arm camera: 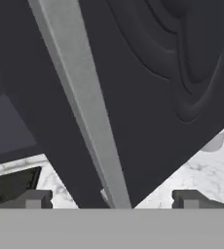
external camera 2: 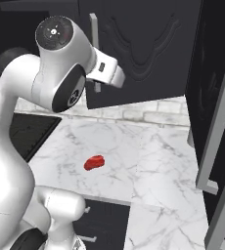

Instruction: Retrieve the bowl from the cabinet, then place the raw meat into the bowl to avoid contamination.

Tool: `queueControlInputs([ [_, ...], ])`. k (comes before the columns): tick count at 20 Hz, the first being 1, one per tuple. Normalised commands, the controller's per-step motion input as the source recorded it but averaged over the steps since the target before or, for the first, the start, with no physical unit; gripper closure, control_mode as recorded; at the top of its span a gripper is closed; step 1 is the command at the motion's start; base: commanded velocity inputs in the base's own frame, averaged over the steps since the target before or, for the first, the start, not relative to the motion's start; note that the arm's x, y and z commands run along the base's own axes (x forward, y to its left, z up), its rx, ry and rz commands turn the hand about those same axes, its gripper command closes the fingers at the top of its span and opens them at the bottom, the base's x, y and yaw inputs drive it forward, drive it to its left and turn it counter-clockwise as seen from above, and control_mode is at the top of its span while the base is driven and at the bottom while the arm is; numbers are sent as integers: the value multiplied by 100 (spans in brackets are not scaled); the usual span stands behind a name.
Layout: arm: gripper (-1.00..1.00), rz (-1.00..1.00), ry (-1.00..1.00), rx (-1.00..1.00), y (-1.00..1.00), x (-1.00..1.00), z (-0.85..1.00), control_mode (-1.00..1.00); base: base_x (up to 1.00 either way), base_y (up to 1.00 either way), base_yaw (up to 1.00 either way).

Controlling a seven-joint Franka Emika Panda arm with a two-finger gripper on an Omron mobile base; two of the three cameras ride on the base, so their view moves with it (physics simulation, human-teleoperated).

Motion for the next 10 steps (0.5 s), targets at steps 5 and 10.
queueControlInputs([
  [5,-100,-7,2,-10,47,-48,12,-100,0,0,0],
  [10,-100,-1,4,-18,56,-24,14,-100,0,0,0],
])
